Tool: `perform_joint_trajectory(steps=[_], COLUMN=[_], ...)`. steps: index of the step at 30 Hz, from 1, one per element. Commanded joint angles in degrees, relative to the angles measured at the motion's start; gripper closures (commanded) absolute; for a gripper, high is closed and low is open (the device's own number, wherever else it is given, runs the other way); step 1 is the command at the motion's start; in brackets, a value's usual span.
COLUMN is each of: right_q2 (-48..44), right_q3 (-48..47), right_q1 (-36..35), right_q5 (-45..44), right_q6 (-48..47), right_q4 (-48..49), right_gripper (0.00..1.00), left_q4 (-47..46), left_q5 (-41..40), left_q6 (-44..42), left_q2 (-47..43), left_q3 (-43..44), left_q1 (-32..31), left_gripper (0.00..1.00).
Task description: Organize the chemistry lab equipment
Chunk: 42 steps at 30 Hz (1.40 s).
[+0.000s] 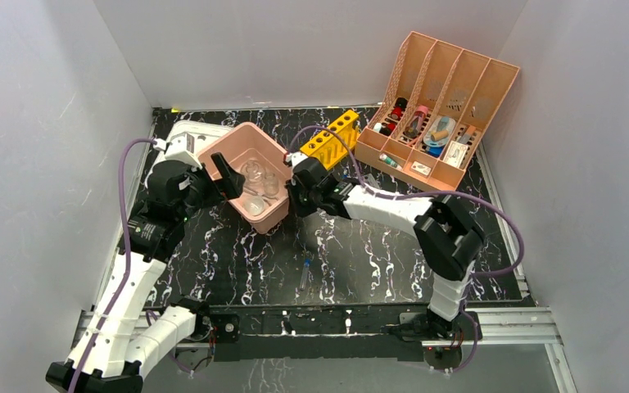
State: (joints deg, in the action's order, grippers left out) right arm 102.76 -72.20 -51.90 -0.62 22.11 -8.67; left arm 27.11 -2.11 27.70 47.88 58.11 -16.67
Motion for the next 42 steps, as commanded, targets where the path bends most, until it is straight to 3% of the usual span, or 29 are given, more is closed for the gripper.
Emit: perform_joint_trajectory(steps=[1, 3, 7, 10, 15, 18, 22, 25, 29, 33, 39, 41, 42], right_q2=[3.8, 3.2, -4.1, -10.5, -15.7, -14.1, -12.0, -8.9, -3.7, -0.1, -6.1, -7.0, -7.5], right_q3=[-7.5, -8.9, -3.2, 2.1, 5.3, 3.7, 3.6, 1.7, -0.2, -2.0, 4.9, 6.3, 6.9], right_q1=[-0.3, -0.3, -0.4, -0.9, -6.3, -11.3, -20.3, -27.9, -28.2, -27.3, -28.6, -28.4, -28.3], right_q5=[-1.2, -2.1, -3.5, -10.2, -24.5, -31.8, -40.8, -49.5, -44.9, -40.9, -41.8, -40.5, -39.7], right_q6=[-3.7, -4.2, -3.5, 1.8, 11.2, 21.6, 36.6, 51.6, 64.0, 63.6, 62.0, 59.3, 58.0], right_q4=[2.6, 0.2, 0.7, -2.3, -14.2, -24.5, -30.2, -37.5, -42.7, -43.1, -32.5, -29.1, -27.7], right_gripper=[0.89, 0.89, 0.83, 0.6, 0.33, 0.14, 0.11, 0.03, 0.02, 0.08, 0.17, 0.23, 0.32], left_q4=[1.1, 1.1, 0.0, -1.6, -2.6, -2.6, 0.6, 2.5, 2.8, 4.0, 4.5, 4.5, 4.6], left_q5=[-1.7, -0.8, 0.5, 1.5, 1.1, 0.0, -6.0, -6.7, -5.5, -5.6, -6.5, -6.4, -6.3], left_q6=[0.9, 1.0, 1.0, 1.7, 4.0, 4.4, 5.7, 5.9, 5.8, 5.4, 5.8, 6.0, 6.1], left_q2=[-0.9, -0.9, -2.0, -2.0, 0.2, 0.5, 0.2, -0.8, -2.6, -3.2, -5.0, -5.1, -5.1], left_q3=[-0.1, -0.1, -1.6, -3.2, -4.5, -4.9, -4.9, -4.6, -4.8, -4.4, -5.2, -5.6, -5.7], left_q1=[0.2, 0.2, 0.2, 0.2, 0.2, 0.2, 0.2, 0.1, 0.2, 0.2, 0.2, 0.2, 0.2], left_gripper=[0.02, 0.02, 0.02, 0.02, 0.02, 0.02, 0.11, 0.12, 0.12, 0.12, 0.12, 0.12, 0.12])
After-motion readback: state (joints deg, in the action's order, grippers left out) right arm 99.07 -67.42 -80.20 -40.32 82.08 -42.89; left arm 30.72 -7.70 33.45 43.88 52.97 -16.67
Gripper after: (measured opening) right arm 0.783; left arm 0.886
